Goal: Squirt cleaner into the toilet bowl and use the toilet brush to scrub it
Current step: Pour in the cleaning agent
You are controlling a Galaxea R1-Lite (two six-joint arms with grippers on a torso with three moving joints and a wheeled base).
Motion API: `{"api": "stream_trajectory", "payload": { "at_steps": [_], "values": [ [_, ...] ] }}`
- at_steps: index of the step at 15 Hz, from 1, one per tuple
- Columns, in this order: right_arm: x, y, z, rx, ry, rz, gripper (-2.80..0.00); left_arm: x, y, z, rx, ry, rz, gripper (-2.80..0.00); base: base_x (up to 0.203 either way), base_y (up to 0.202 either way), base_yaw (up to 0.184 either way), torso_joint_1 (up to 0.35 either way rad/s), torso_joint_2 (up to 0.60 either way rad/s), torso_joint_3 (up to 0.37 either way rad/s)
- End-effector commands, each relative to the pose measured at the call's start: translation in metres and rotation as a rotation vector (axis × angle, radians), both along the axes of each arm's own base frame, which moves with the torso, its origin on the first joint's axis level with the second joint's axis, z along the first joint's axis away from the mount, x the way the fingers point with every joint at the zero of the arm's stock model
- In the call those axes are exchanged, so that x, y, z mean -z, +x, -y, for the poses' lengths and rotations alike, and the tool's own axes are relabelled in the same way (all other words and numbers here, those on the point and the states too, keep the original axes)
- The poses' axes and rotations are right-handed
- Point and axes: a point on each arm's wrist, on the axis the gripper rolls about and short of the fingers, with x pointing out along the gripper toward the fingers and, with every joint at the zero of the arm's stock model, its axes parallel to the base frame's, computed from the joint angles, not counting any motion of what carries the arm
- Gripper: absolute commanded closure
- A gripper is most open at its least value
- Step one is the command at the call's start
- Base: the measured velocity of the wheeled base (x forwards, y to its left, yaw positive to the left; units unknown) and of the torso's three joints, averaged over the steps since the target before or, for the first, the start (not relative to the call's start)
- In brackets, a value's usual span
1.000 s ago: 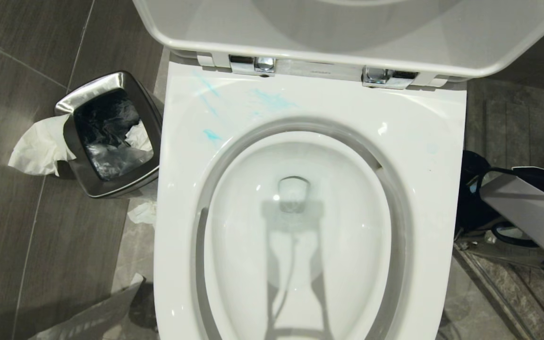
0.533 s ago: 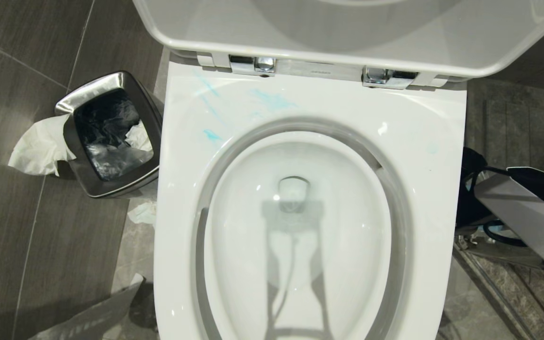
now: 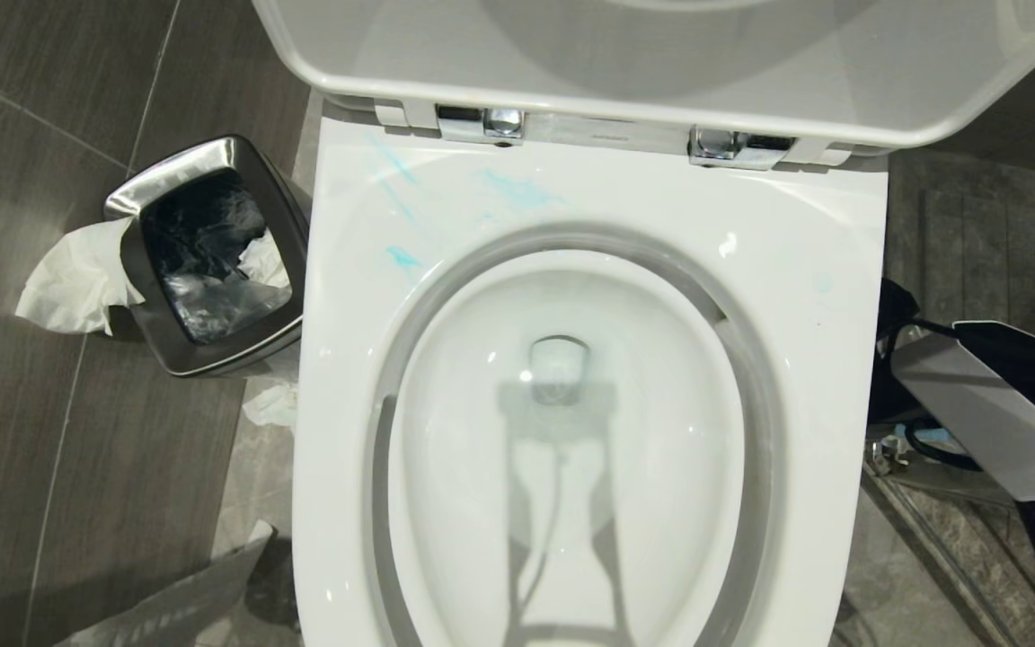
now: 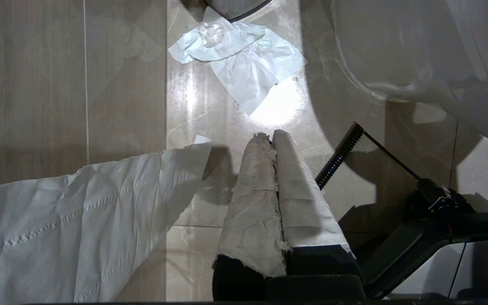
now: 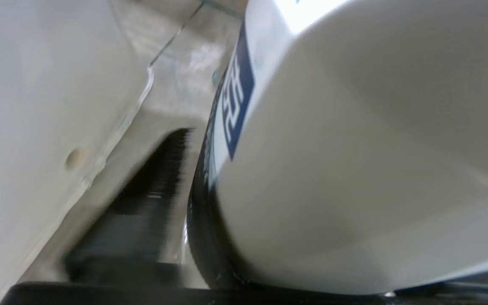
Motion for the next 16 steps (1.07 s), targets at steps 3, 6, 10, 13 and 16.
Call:
{"api": "stream_trajectory", "payload": {
  "at_steps": [3,6,10,13,16],
  "values": [
    [-0.001,0.002,-0.002,0.001,-0.007,0.021,0.0,0.0,0.0,0.0,0.0,0.0,-0.002,0.0,0.0,0.0,0.0,0.0,0.0,0.0],
    [-0.007,0.0,-0.002,0.005,-0.006,0.033,0.0,0.0,0.0,0.0,0.0,0.0,-0.002,0.0,0.0,0.0,0.0,0.0,0.0,0.0],
    [-0.017,-0.005,-0.001,0.011,-0.001,0.044,0.0,0.0,0.0,0.0,0.0,0.0,-0.002,0.0,0.0,0.0,0.0,0.0,0.0,0.0],
    [-0.028,-0.017,0.002,0.016,0.017,0.028,0.0,0.0,0.0,0.0,0.0,0.0,-0.002,0.0,0.0,0.0,0.0,0.0,0.0,0.0],
    [-0.046,-0.035,0.004,0.07,0.082,0.018,0.0,0.0,0.0,0.0,0.0,0.0,-0.002,0.0,0.0,0.0,0.0,0.0,0.0,0.0]
  ]
}}
